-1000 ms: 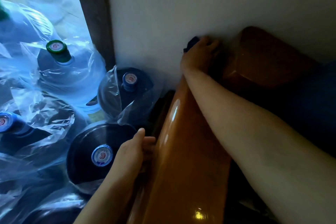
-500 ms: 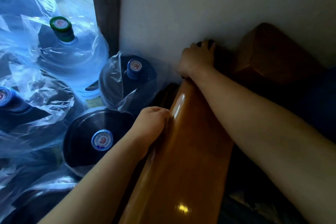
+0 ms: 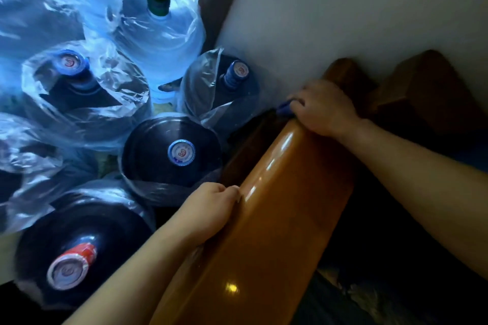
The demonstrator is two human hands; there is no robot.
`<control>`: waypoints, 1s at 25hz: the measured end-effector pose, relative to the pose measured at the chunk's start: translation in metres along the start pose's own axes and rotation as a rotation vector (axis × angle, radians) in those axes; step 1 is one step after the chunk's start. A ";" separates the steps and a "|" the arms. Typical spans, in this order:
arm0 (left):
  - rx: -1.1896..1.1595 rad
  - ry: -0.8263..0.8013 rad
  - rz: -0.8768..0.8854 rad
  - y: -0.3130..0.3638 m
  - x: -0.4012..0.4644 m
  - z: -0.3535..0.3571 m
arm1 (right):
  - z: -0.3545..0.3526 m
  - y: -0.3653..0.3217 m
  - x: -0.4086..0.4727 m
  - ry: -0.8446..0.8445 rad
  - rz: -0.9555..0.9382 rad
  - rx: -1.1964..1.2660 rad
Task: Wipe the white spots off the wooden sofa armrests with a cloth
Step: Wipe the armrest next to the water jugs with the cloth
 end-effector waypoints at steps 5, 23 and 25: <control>-0.065 0.046 -0.117 -0.047 -0.037 -0.014 | 0.049 -0.141 -0.108 -0.125 -0.317 0.174; 0.219 0.523 -0.216 -0.265 -0.207 -0.008 | 0.042 -0.212 -0.123 -0.362 -0.195 -0.139; -0.016 0.588 -0.279 -0.284 -0.226 -0.008 | 0.043 -0.211 -0.129 -0.263 -0.110 -0.201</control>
Point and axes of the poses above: each hand's wrist, its own x-axis towards the middle knuckle, its own z-axis out of the palm, y = z × x, the point moved 9 cm from there along x, towards the middle knuckle, and after that the axes turned 7 degrees about x, right-handed, at the moved point
